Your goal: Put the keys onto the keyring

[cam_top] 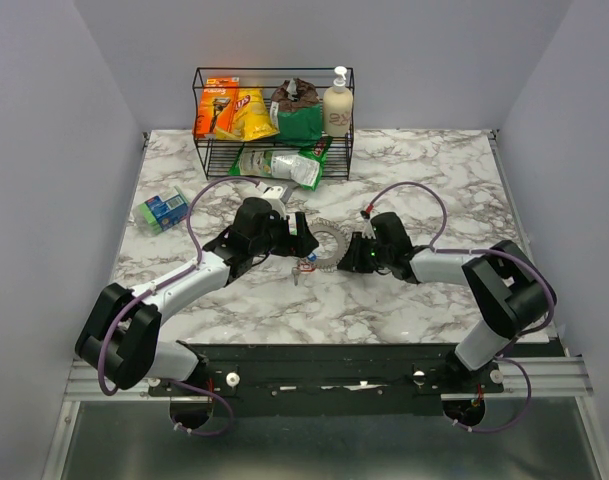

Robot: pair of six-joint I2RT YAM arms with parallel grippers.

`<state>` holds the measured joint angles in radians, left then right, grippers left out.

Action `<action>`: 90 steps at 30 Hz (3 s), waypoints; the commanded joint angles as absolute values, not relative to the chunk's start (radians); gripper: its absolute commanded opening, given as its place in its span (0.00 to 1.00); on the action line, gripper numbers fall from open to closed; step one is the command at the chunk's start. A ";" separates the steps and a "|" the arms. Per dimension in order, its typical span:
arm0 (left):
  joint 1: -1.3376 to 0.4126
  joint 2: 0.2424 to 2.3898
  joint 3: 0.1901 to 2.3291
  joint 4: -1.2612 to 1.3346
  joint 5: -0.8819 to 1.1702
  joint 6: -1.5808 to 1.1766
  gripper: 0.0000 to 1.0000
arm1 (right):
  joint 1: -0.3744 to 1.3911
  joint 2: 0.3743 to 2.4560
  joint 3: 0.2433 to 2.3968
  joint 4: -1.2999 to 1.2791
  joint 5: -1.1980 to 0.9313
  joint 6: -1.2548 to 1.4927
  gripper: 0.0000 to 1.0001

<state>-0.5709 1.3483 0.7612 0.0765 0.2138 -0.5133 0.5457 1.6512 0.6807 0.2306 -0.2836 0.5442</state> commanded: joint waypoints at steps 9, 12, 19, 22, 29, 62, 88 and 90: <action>-0.574 1.322 0.762 0.078 0.212 -0.512 0.93 | 0.552 1.690 0.727 0.224 -0.225 0.555 0.23; -0.574 1.319 0.758 0.077 0.210 -0.511 0.93 | 0.554 1.698 0.742 0.215 -0.224 0.551 0.14; -0.574 1.309 0.765 0.057 0.193 -0.494 0.93 | 0.554 1.684 0.764 0.172 -0.229 0.528 0.02; -0.574 1.307 0.779 0.041 0.189 -0.486 0.93 | 0.554 1.657 0.782 0.132 -0.227 0.505 0.01; -0.575 1.304 0.825 0.018 0.176 -0.468 0.93 | 0.554 1.626 0.890 0.003 -0.256 0.411 0.01; -0.575 1.138 0.985 -0.115 0.350 -0.281 0.98 | 0.554 1.279 1.068 -0.288 -0.518 0.023 0.01; -0.575 1.068 1.048 -0.180 0.887 -0.195 0.89 | 0.554 1.201 1.143 -0.316 -0.992 -0.084 0.01; -0.575 1.069 1.037 -0.146 0.925 -0.210 0.84 | 0.554 1.197 1.144 -0.314 -1.006 -0.083 0.01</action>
